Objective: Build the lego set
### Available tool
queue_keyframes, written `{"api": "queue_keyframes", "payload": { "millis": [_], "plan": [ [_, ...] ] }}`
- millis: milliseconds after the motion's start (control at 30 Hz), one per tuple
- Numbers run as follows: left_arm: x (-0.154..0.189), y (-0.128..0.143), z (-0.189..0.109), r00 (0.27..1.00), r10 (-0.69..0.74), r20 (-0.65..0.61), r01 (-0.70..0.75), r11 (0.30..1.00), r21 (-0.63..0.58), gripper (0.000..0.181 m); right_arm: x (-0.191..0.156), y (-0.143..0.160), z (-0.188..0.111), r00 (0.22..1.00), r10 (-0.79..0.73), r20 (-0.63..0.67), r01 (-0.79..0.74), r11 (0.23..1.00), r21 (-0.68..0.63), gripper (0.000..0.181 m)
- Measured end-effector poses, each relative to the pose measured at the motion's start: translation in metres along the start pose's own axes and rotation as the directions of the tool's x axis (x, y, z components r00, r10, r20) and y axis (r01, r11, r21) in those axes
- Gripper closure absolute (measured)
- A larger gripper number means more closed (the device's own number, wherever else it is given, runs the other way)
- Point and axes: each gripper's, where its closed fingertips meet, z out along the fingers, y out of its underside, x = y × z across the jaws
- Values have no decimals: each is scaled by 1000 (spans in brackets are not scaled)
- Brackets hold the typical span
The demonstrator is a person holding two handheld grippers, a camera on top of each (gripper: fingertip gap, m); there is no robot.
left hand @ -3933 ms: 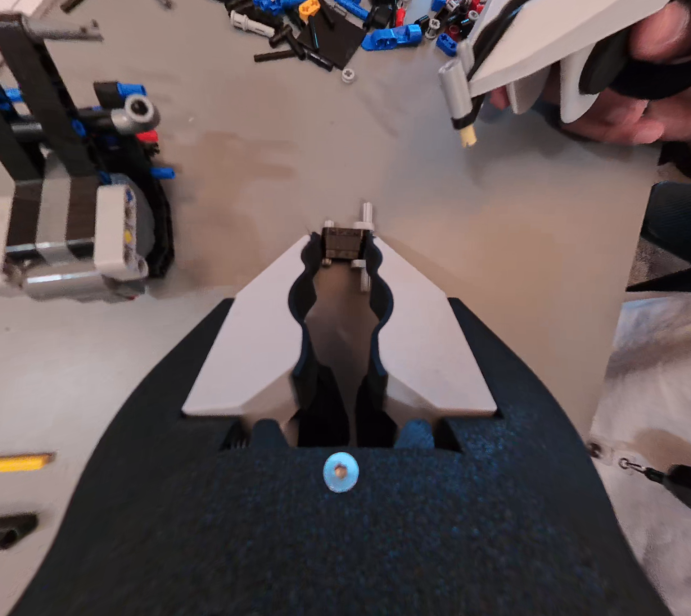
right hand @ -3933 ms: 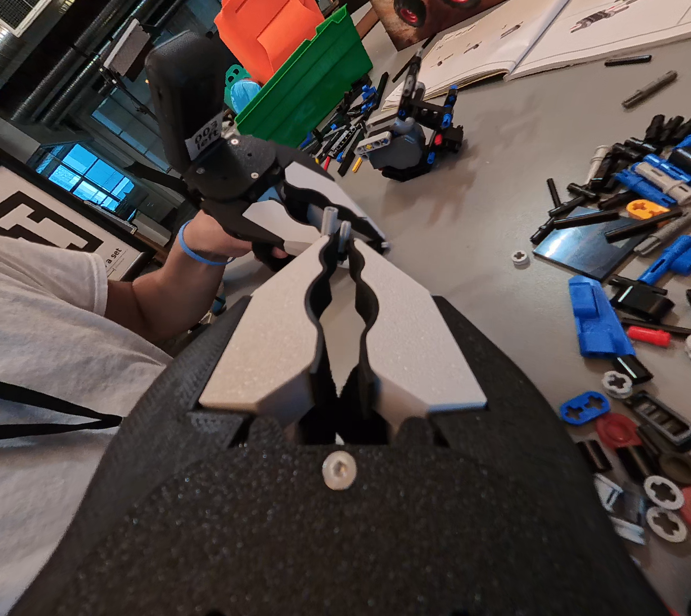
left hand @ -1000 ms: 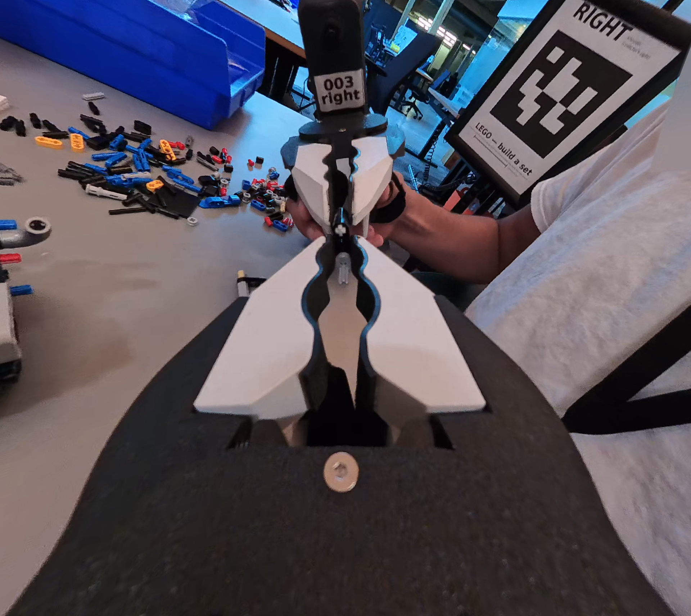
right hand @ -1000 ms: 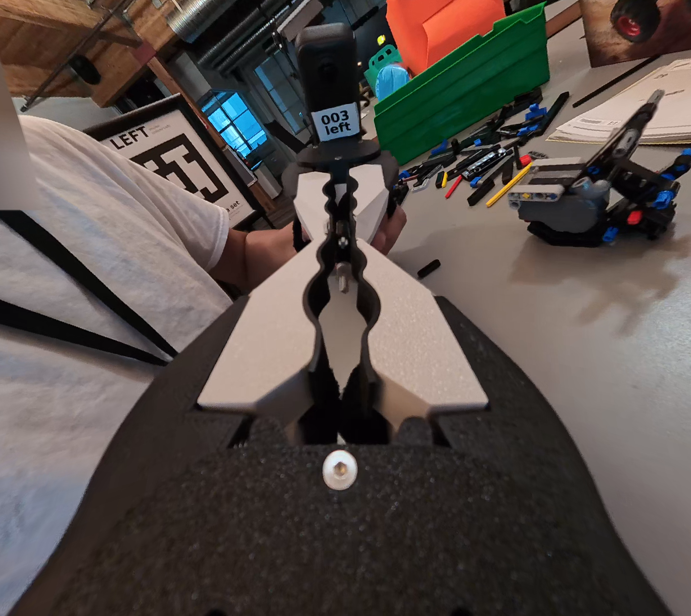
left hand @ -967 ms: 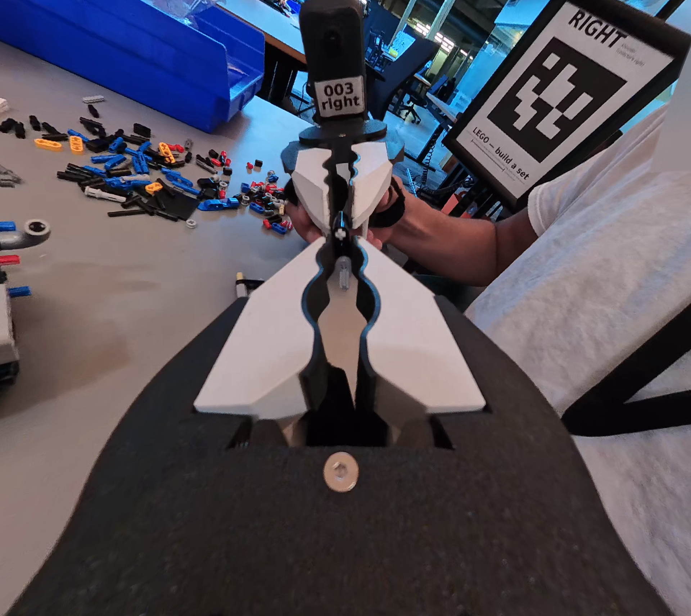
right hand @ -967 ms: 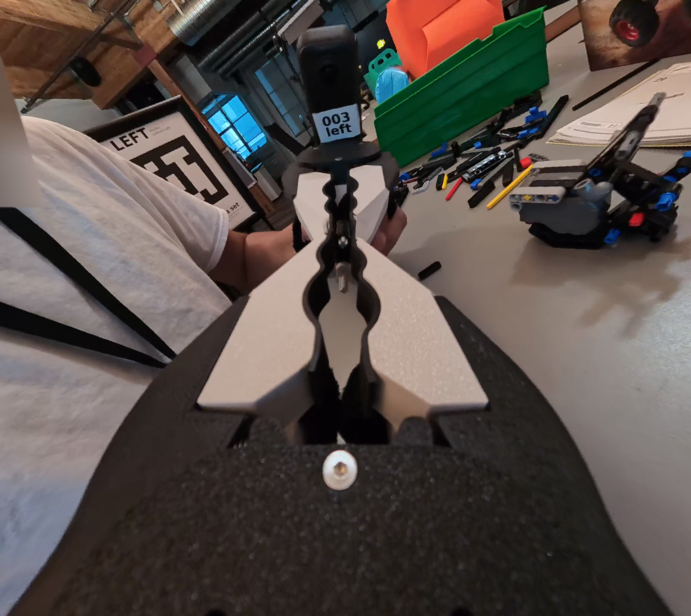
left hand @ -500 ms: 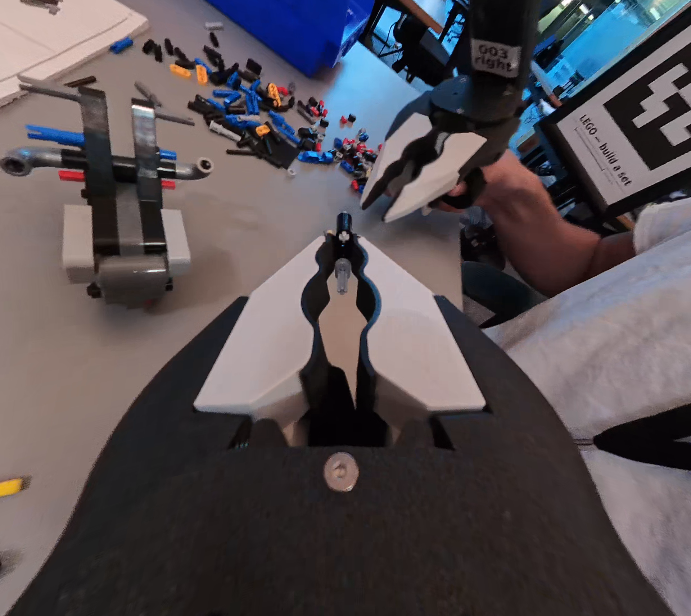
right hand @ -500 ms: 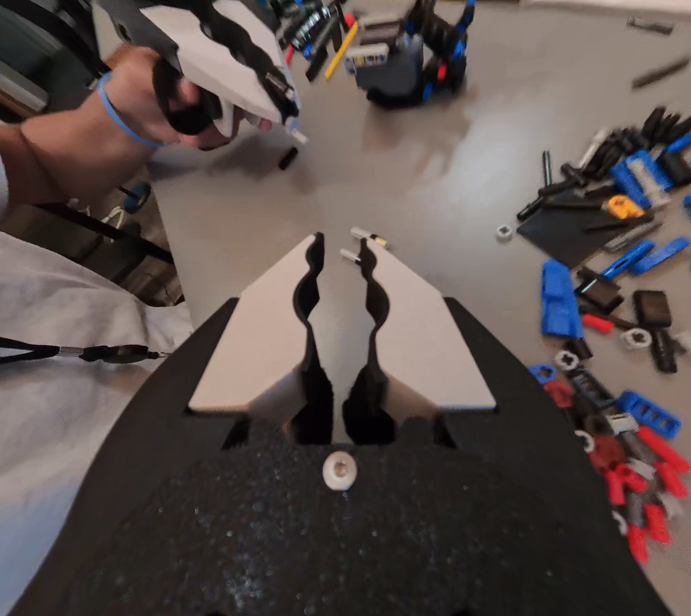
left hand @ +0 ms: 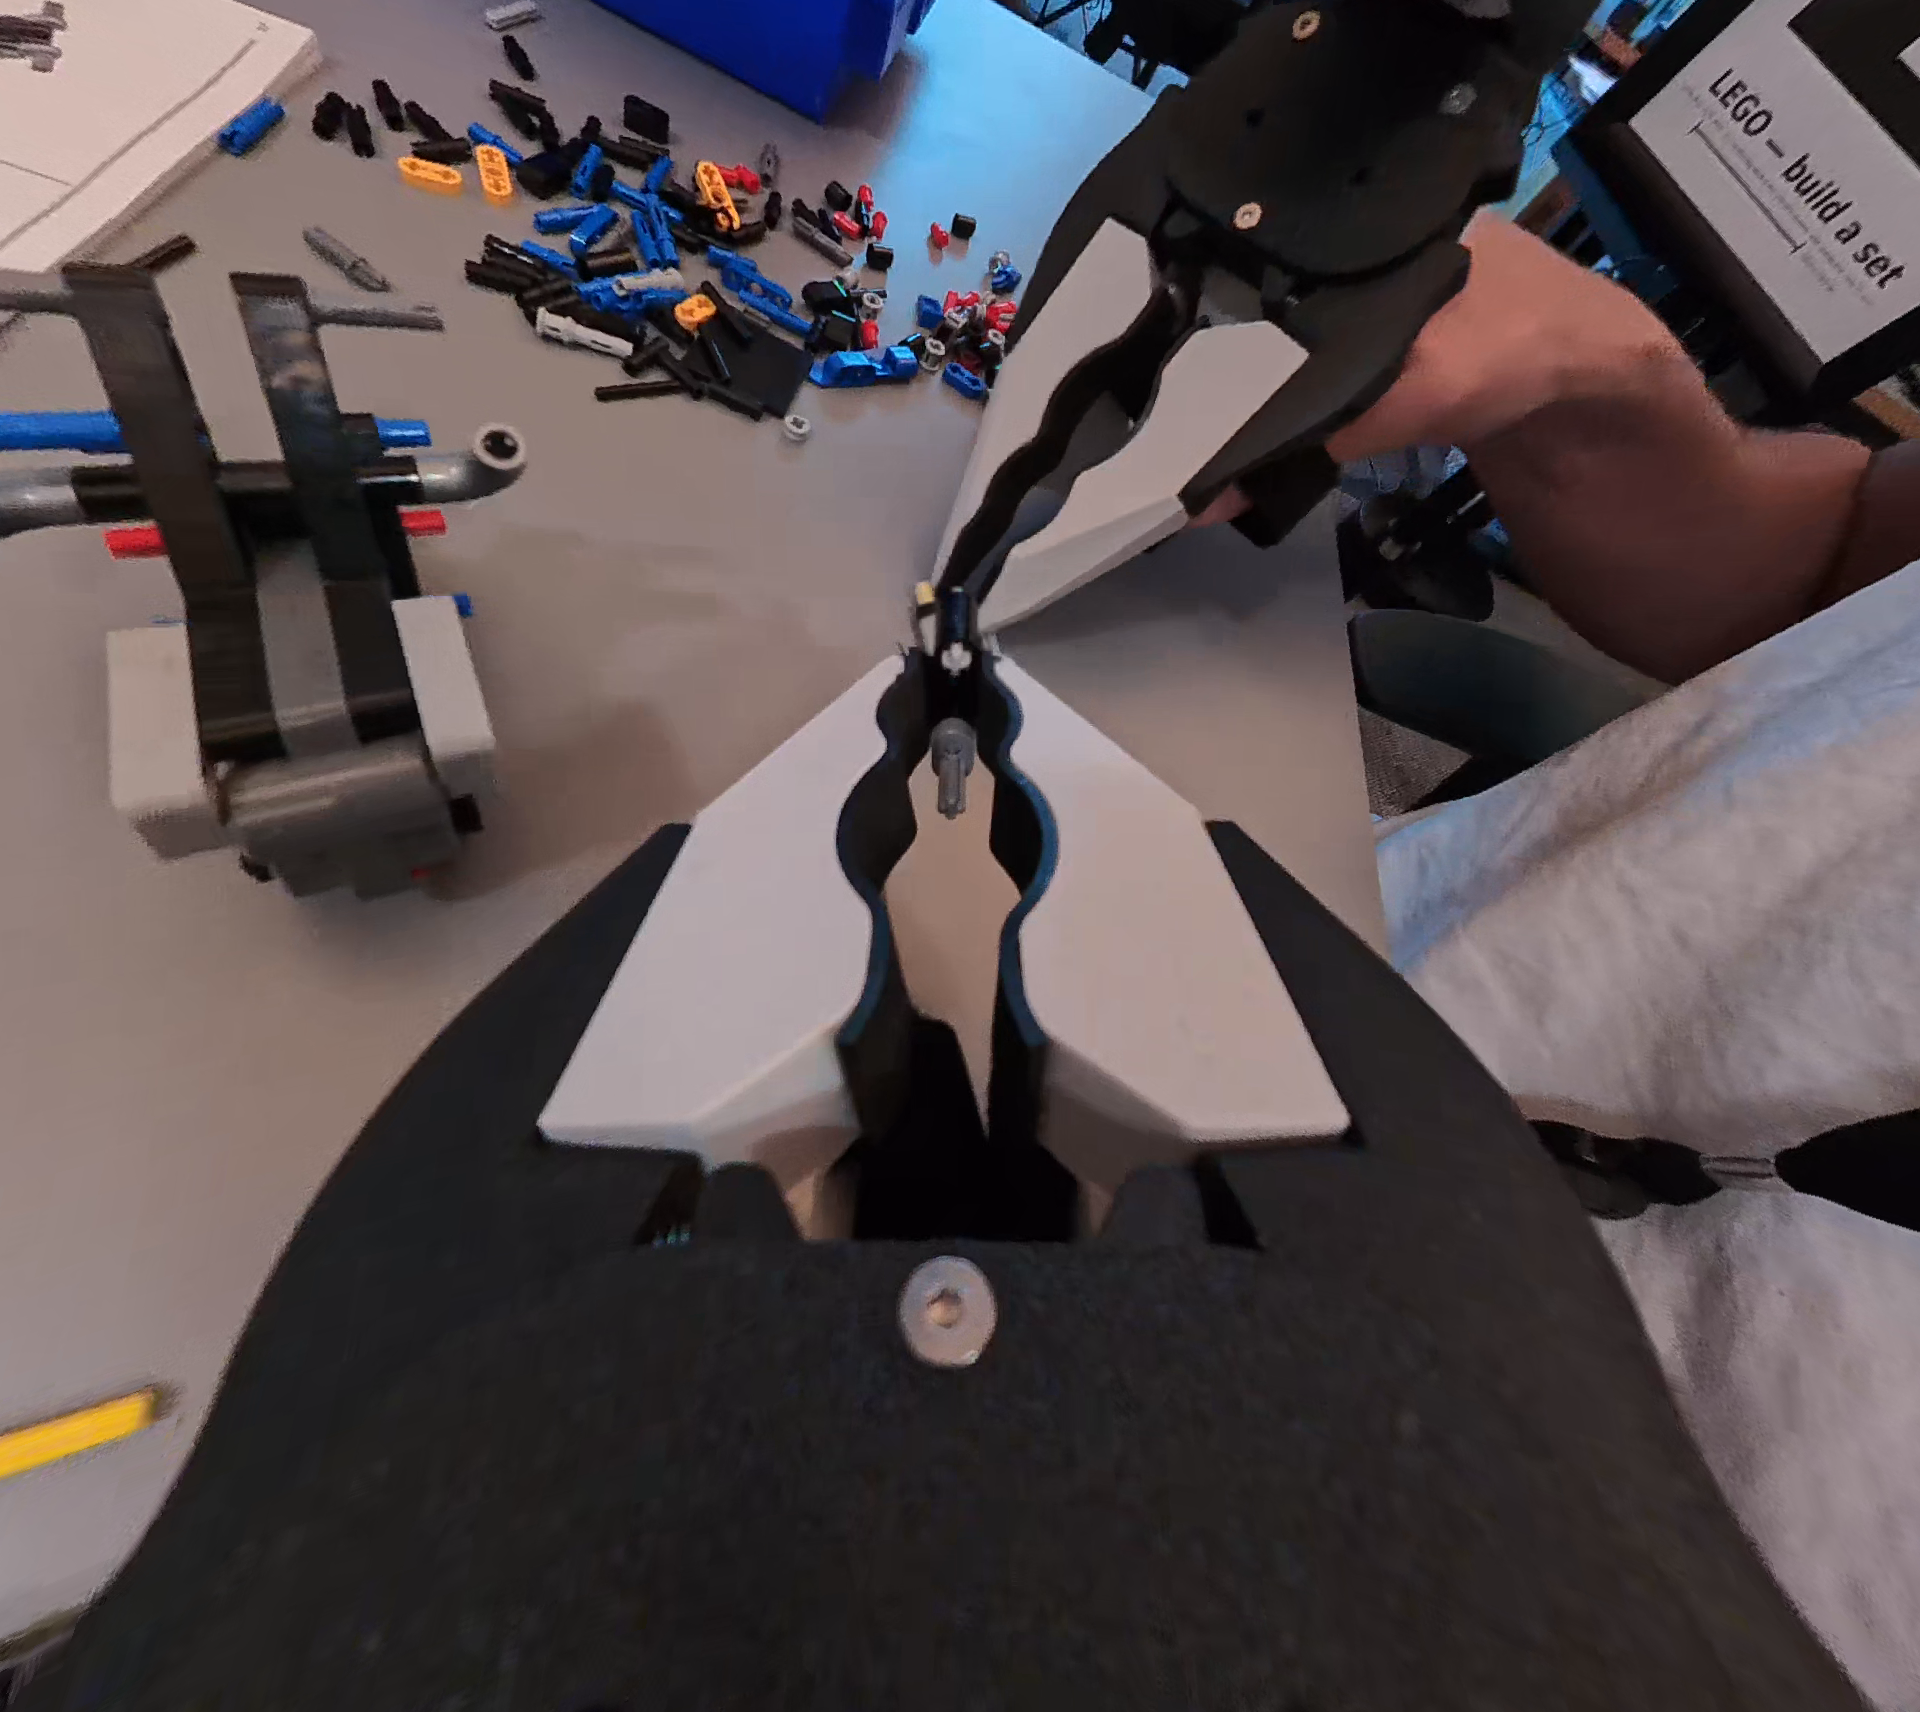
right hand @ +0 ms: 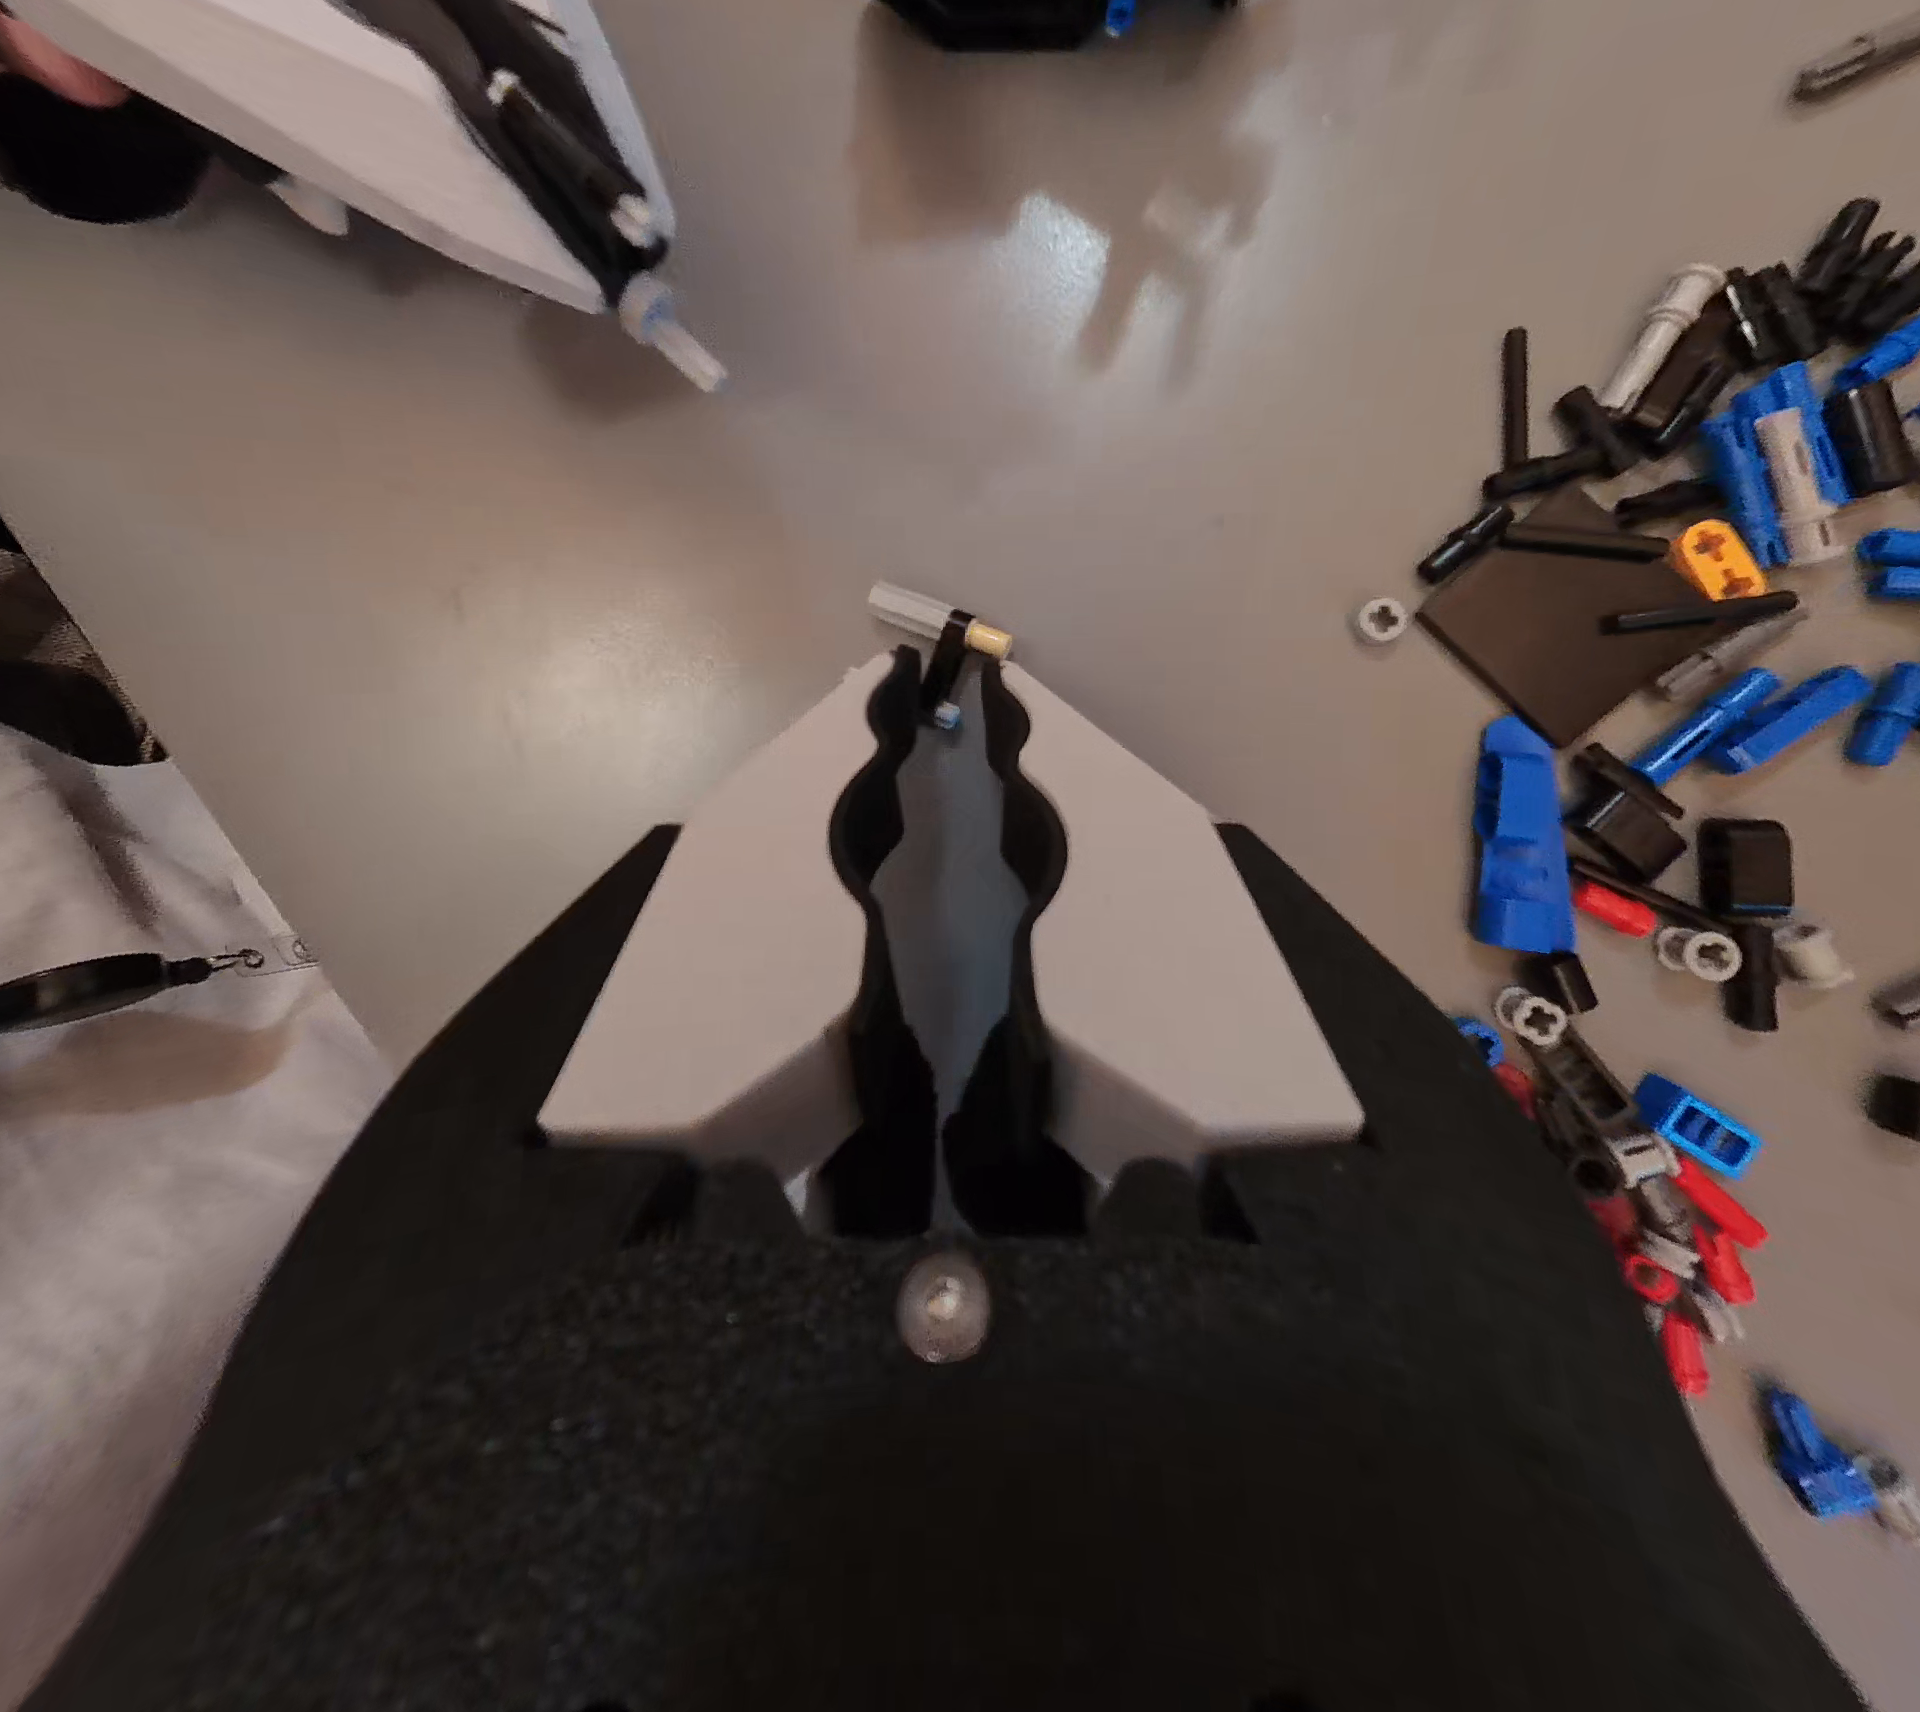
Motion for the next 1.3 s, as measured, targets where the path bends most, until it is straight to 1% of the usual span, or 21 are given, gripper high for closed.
{"api": "queue_keyframes", "payload": {
  "millis": [33, 100, 167, 233, 267, 300, 333, 367, 400, 467, 533, 600, 700, 733, 800, 967, 1067, 1133, 1167, 1300],
  "plan": [
    [0, 1, -2, 1000, -1, -1, 1, 1000, 6, 176, 0, -1, 1, 1000, 4, -2, -4, 1000, -5, 172],
    [0, 2, -4, 1000, -9, -1, 9, 1000, 19, 176, 2, -1, 2, 1000, 3, -15, -4, 1000, -21, 178],
    [2, 2, -4, 1000, -23, -18, 23, 999, 23, 176, 0, -2, 3, 1000, -9, -13, 9, 1000, -28, 178],
    [2, -2, -6, 998, -50, -38, 52, 997, 54, 176, 1, -6, 5, 999, -25, -28, 24, 1000, -18, 179],
    [1, -5, -7, 997, -63, -46, 67, 994, 82, 176, 3, -12, 4, 998, -33, -49, 34, 999, 21, 179],
    [0, -10, -10, 995, -75, -60, 82, 990, 114, 176, 4, -23, 2, 998, -26, -58, 31, 996, 89, 179],
    [0, -16, -13, 993, -89, -83, 102, 982, 162, 176, 2, -38, -2, 999, -5, -54, 15, 983, 183, 179],
    [1, -23, -17, 988, -106, -113, 128, 971, 204, 175, 3, -57, -11, 998, 30, -57, -11, 954, 299, 179],
    [2, -29, -21, 983, -124, -138, 155, 958, 242, 175, 4, -74, -21, 996, 66, -64, -33, 908, 417, 179],
    [3, -40, -30, 969, -152, -193, 207, 927, 312, 175, 1, -98, -39, 992, 111, -66, -53, 817, 574, 179],
    [0, -48, -38, 963, -165, -215, 237, 897, 374, 175, -10, -110, -45, 989, 125, -76, -44, 752, 658, 179],
    [-3, -50, -41, 965, -166, -204, 237, 886, 399, 175, -20, -117, -45, 985, 141, -95, -32, 705, 708, 179],
    [-1, -53, -42, 964, -165, -209, 241, 874, 422, 175, -21, -121, -48, 970, 197, -144, -11, 627, 779, 179],
    [0, -53, -42, 963, -169, -212, 246, 872, 423, 175, -20, -122, -49, 966, 211, -150, -9, 607, 795, 179],
    [0, -51, -38, 962, -179, -205, 251, 875, 414, 175, -21, -123, -49, 958, 214, -191, 29, 592, 805, 179],
    [0, -48, -33, 967, -182, -180, 242, 880, 410, 175, -29, -123, -49, 919, 166, -357, 185, 618, 764, 179],
    [0, -48, -32, 966, -191, -172, 247, 878, 410, 175, -29, -122, -47, 912, 171, -373, 194, 623, 758, 179],
    [0, -47, -30, 968, -192, -163, 243, 879, 410, 175, -27, -121, -45, 891, 162, -425, 234, 639, 733, 179],
    [0, -47, -30, 967, -195, -163, 246, 879, 409, 175, -27, -121, -46, 887, 162, -432, 243, 632, 736, 179],
    [-1, -47, -29, 966, -211, -150, 255, 875, 411, 175, -30, -122, -46, 894, 163, -417, 232, 627, 743, 179]
  ]
}}
